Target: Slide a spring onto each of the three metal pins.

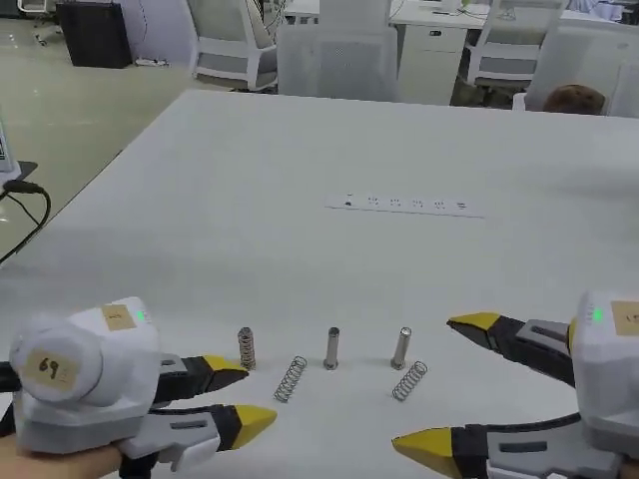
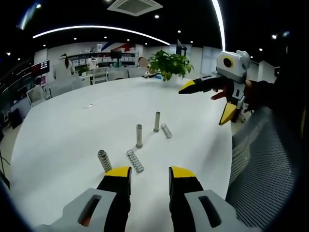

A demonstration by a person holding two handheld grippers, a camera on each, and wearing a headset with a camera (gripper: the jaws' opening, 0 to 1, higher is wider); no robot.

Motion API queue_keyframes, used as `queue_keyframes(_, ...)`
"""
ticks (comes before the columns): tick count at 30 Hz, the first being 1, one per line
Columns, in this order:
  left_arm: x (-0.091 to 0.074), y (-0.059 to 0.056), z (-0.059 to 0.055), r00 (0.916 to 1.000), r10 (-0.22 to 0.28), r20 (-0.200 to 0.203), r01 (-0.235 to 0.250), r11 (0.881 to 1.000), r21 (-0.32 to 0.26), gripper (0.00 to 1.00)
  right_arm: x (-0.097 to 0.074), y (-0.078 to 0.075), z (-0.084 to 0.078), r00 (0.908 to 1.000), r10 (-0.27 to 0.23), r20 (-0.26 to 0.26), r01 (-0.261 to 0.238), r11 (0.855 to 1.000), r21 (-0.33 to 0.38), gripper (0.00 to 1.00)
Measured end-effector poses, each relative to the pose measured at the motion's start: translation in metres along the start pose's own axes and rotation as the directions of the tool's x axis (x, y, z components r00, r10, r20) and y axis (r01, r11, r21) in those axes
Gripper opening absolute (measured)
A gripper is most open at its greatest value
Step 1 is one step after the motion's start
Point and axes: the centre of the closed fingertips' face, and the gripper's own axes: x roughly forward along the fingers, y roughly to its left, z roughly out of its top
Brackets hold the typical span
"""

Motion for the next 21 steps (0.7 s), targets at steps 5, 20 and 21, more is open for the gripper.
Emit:
queue_keyframes(5,0.012,0.003,-0.002,0.9995,0.022,-0.021,-0.022,1.000,-0.009,0.23,-0.001,-0.002,0.000,1.0000,-0.005,0.004,0.005,1.000,0.003,0.76)
queue_keyframes(20,0.043,0.009,-0.019,0.9929,0.057,-0.104,-0.056,0.998,0.019,0.23,0.000,-0.005,-0.003,0.9999,-0.011,-0.003,0.011,1.000,0.015,0.76)
queue_keyframes(21,0.044,0.009,-0.019,0.9929,0.059,-0.104,-0.057,0.998,0.021,0.22,0.000,-0.005,-0.003,0.9999,-0.011,-0.002,0.011,1.000,0.017,0.76)
